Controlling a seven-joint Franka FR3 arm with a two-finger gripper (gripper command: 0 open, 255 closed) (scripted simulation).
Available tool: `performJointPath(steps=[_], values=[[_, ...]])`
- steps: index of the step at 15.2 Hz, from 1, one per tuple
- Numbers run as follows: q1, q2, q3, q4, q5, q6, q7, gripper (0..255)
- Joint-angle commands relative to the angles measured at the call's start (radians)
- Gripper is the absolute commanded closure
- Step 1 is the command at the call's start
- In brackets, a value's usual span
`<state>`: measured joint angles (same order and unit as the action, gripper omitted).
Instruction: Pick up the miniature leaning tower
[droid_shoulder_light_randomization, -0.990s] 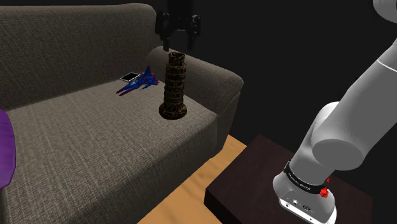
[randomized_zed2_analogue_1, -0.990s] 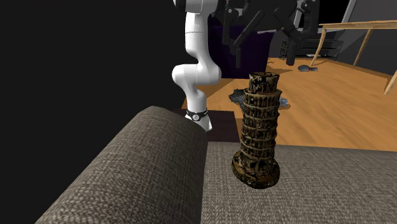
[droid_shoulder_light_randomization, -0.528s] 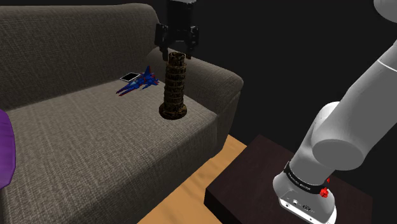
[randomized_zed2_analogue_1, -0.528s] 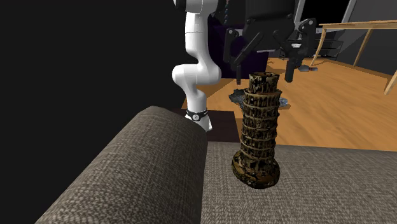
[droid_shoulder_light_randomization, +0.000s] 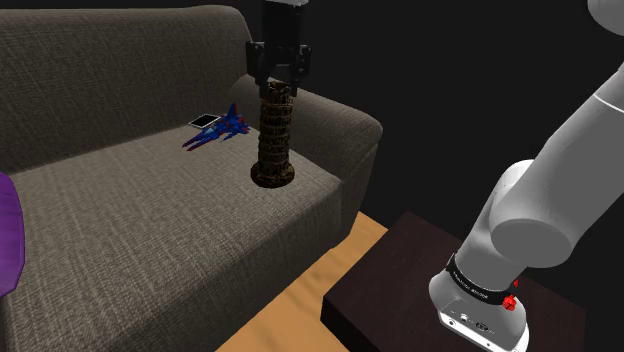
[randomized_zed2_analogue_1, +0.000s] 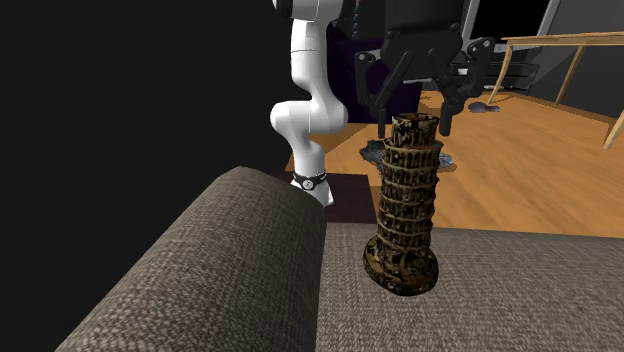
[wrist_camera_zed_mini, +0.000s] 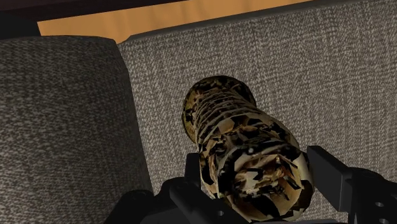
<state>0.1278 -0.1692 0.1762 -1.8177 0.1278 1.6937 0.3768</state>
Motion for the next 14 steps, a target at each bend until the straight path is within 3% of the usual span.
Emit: performJointPath(steps=[1, 14], values=[[0.0, 0.002, 0.0, 0.0, 0.0, 0.0, 0.0, 255], [-0.001, 0.041, 0.0, 0.206, -0.008, -0.166, 0.02, 255]])
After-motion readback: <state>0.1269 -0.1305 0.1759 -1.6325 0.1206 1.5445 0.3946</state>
